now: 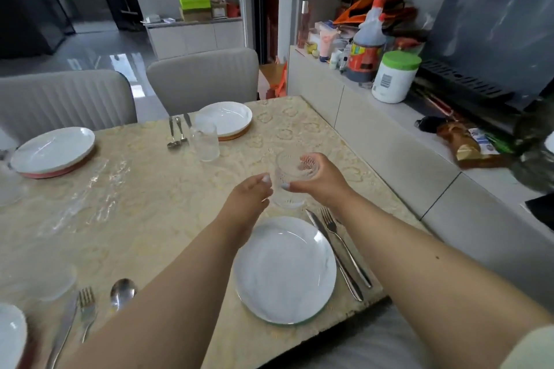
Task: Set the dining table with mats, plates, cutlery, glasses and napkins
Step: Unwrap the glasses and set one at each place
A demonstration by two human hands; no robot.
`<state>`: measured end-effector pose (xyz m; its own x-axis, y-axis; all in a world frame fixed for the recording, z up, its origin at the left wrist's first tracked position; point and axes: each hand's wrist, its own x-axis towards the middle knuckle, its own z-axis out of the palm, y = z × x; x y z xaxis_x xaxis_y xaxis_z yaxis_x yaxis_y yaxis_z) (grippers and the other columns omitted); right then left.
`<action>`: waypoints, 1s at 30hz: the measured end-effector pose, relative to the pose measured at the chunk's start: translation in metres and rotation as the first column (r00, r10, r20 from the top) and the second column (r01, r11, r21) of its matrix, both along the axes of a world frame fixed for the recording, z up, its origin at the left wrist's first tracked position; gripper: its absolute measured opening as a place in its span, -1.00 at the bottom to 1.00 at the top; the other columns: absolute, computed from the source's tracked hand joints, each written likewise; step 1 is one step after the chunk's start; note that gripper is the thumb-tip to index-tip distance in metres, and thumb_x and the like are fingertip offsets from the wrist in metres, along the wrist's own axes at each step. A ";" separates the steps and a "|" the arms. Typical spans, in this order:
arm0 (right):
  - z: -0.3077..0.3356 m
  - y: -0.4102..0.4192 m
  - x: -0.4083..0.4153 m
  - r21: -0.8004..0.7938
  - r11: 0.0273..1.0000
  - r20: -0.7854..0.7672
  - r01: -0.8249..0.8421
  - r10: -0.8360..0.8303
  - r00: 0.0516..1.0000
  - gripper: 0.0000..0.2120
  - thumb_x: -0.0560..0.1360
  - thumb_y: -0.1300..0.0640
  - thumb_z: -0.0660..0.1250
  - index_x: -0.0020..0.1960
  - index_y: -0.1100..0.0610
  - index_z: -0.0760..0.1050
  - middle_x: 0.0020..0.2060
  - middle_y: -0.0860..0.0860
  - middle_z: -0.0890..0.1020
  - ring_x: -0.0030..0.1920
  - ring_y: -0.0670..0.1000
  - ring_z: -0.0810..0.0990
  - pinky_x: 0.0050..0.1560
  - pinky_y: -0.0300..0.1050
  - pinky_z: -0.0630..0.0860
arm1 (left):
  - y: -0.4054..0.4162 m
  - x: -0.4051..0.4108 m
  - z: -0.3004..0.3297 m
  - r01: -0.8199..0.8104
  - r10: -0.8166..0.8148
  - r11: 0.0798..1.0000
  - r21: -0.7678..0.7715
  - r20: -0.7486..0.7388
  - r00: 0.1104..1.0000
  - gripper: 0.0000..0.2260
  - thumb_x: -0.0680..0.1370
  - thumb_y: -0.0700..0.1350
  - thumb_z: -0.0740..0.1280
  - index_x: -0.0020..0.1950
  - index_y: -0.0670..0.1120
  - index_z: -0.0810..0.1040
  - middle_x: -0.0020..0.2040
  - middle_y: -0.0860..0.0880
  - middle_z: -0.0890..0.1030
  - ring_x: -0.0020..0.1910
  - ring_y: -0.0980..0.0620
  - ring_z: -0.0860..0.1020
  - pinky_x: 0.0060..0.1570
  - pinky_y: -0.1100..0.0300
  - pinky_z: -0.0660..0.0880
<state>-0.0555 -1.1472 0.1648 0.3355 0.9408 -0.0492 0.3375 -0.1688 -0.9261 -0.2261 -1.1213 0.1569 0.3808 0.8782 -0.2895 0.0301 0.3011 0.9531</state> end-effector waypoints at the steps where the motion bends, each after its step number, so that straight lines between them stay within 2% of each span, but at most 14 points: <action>1: -0.007 0.004 0.005 -0.004 1.000 -0.010 0.003 -0.003 1.000 -0.30 0.21 0.09 0.63 0.26 0.06 0.39 0.11 -0.04 0.53 0.11 -0.06 0.52 0.04 -0.24 0.44 | 0.002 0.005 -0.004 -0.030 0.033 0.998 -0.057 0.042 0.999 -0.74 0.64 -0.02 0.21 0.25 -0.11 0.50 0.18 -0.03 0.56 0.23 0.03 0.51 0.31 0.11 0.39; 4: -0.027 0.014 0.016 -0.032 0.999 -0.019 0.013 -0.013 1.000 -0.25 0.22 0.10 0.63 0.32 0.10 0.37 0.13 -0.03 0.52 0.11 -0.07 0.50 -0.09 -0.38 0.38 | 0.007 0.015 -0.012 -0.044 0.070 0.982 -0.184 0.142 0.987 -0.54 0.65 0.12 0.10 0.40 -0.17 0.40 0.34 -0.11 0.48 0.32 0.00 0.46 0.36 0.09 0.35; 6: -0.039 0.020 0.021 -0.050 0.999 -0.018 0.018 -0.019 1.000 -0.24 0.21 0.12 0.64 0.32 0.11 0.37 0.13 -0.03 0.52 0.11 -0.07 0.50 -0.11 -0.42 0.36 | 0.012 0.021 -0.018 -0.041 0.087 0.968 -0.248 0.178 0.980 -0.46 0.64 0.19 0.05 0.43 -0.17 0.37 0.39 -0.13 0.45 0.36 -0.02 0.44 0.38 0.08 0.34; 11: -0.066 0.031 0.029 -0.096 0.995 -0.019 0.000 -0.002 1.000 -0.22 0.21 0.13 0.63 0.33 0.15 0.36 0.16 -0.01 0.51 0.14 -0.06 0.48 0.06 -0.28 0.37 | 0.025 0.037 -0.033 -0.040 0.105 0.950 -0.310 0.196 0.975 -0.38 0.62 0.26 0.01 0.45 -0.17 0.36 0.44 -0.17 0.40 0.42 -0.04 0.37 0.38 0.09 0.32; 13: -0.074 0.036 0.032 -0.110 0.994 -0.021 -0.003 0.001 1.000 -0.21 0.20 0.11 0.64 0.34 0.15 0.36 0.18 0.00 0.51 0.18 -0.05 0.49 0.13 -0.22 0.39 | 0.029 0.041 -0.039 -0.042 0.098 0.952 -0.302 0.174 0.980 -0.38 0.62 0.28 0.00 0.45 -0.16 0.36 0.44 -0.16 0.39 0.42 -0.03 0.37 0.38 0.09 0.31; 18: -0.086 0.041 0.035 -0.126 0.992 -0.022 -0.029 0.026 0.999 -0.25 0.21 0.12 0.63 0.30 0.11 0.37 0.15 -0.03 0.51 0.17 -0.06 0.48 0.11 -0.23 0.38 | 0.032 0.048 -0.050 -0.072 0.110 0.959 -0.274 0.124 0.986 -0.42 0.62 0.26 0.01 0.43 -0.12 0.40 0.42 -0.13 0.41 0.39 -0.02 0.39 0.35 0.10 0.33; 25: -0.092 0.044 0.038 -0.146 0.984 -0.033 -0.104 0.100 0.994 -0.22 0.22 0.10 0.63 0.34 0.07 0.34 0.16 -0.07 0.49 0.18 -0.08 0.48 0.15 -0.21 0.41 | 0.029 0.047 -0.060 -0.132 0.158 0.961 -0.242 0.090 0.983 -0.48 0.63 0.22 0.04 0.39 -0.11 0.43 0.35 -0.11 0.48 0.34 -0.02 0.44 0.36 0.10 0.35; 28: -0.095 0.042 0.049 -0.196 0.955 -0.108 -0.224 0.206 0.972 -0.30 0.32 0.27 0.50 0.39 0.04 0.32 0.21 -0.06 0.50 0.28 -0.04 0.46 0.18 -0.16 0.43 | 0.028 0.046 -0.060 -0.156 0.175 0.960 -0.233 0.063 0.983 -0.53 0.64 0.19 0.06 0.36 -0.10 0.45 0.30 -0.14 0.51 0.29 -0.03 0.47 0.34 0.10 0.37; 30: -0.096 0.040 0.060 -0.257 0.943 -0.018 -0.213 0.216 0.976 -0.39 0.38 0.29 0.37 0.38 -0.02 0.36 0.28 -0.05 0.48 0.34 -0.03 0.42 0.26 -0.07 0.41 | 0.029 0.047 -0.059 -0.160 0.172 0.962 -0.223 0.035 0.985 -0.55 0.64 0.18 0.07 0.37 -0.07 0.45 0.30 -0.14 0.50 0.28 -0.03 0.48 0.34 0.09 0.38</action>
<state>0.0046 -1.1070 0.0687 0.1289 0.9467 -0.2953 0.4008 -0.3221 -0.8577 -0.1790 -1.0927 0.0976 0.2554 0.8480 -0.4644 -0.0868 0.4985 0.8625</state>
